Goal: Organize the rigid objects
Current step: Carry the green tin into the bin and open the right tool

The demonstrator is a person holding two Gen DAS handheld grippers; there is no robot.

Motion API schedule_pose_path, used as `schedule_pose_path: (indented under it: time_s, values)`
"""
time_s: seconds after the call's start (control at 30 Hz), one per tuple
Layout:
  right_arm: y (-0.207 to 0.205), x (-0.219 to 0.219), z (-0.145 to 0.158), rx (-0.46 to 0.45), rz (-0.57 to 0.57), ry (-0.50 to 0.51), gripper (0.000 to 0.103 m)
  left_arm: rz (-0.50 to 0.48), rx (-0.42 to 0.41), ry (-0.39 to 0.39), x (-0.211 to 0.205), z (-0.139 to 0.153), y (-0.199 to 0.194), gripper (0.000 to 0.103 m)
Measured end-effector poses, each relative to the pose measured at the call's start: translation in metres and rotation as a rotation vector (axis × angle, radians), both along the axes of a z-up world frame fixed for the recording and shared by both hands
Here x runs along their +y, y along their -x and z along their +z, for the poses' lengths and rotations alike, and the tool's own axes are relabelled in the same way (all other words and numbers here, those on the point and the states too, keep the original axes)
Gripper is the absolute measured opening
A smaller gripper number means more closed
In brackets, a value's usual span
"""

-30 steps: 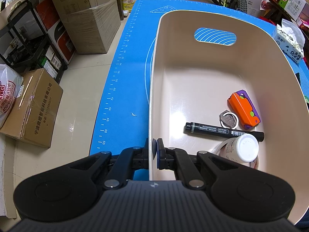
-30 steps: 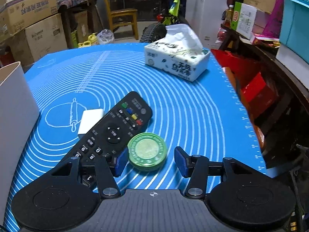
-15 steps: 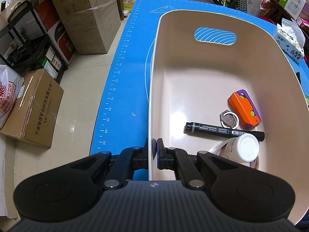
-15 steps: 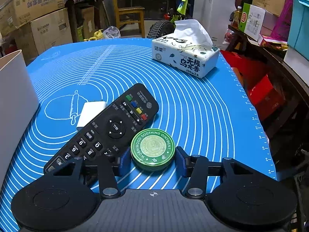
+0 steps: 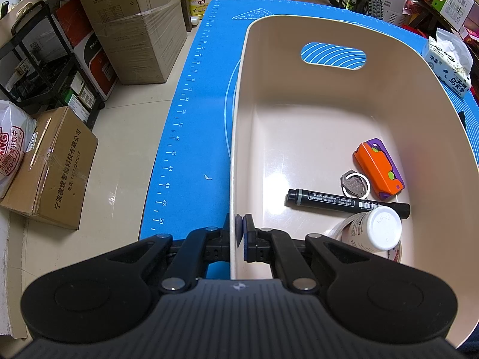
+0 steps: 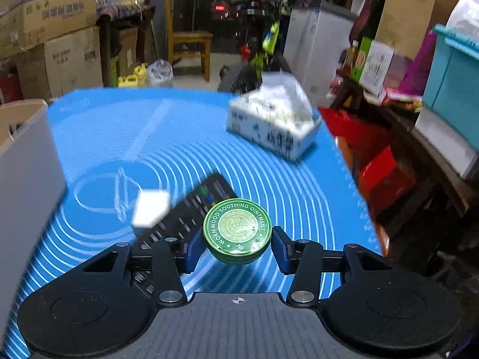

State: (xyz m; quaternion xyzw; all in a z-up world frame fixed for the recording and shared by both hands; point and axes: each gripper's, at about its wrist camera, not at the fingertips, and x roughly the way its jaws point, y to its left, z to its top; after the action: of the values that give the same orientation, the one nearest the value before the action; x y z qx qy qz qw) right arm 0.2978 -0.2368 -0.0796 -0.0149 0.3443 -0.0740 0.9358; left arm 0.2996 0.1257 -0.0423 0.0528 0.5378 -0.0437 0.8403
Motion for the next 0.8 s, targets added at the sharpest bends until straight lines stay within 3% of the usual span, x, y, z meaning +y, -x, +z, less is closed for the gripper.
schedule_pose_path:
  time_s: [0.2, 0.37, 0.6, 0.8]
  values:
    - [0.005, 0.034, 0.050, -0.136, 0.062, 0.004, 0.054, 0.000, 0.000, 0.001, 0.000, 0.000, 0.000, 0.006]
    - [-0.003, 0.062, 0.076, -0.186, 0.122, -0.034, 0.054, 0.000, 0.000, 0.000, 0.000, 0.000, 0.000, 0.006]
    - [-0.017, 0.117, 0.092, -0.193, 0.274, -0.055, 0.054, -0.001, 0.000, 0.000, 0.000, 0.000, 0.000, 0.006]
    - [-0.020, 0.168, 0.088, -0.135, 0.409, -0.047, 0.054, 0.000, 0.000, 0.000, 0.000, 0.000, 0.000, 0.006]
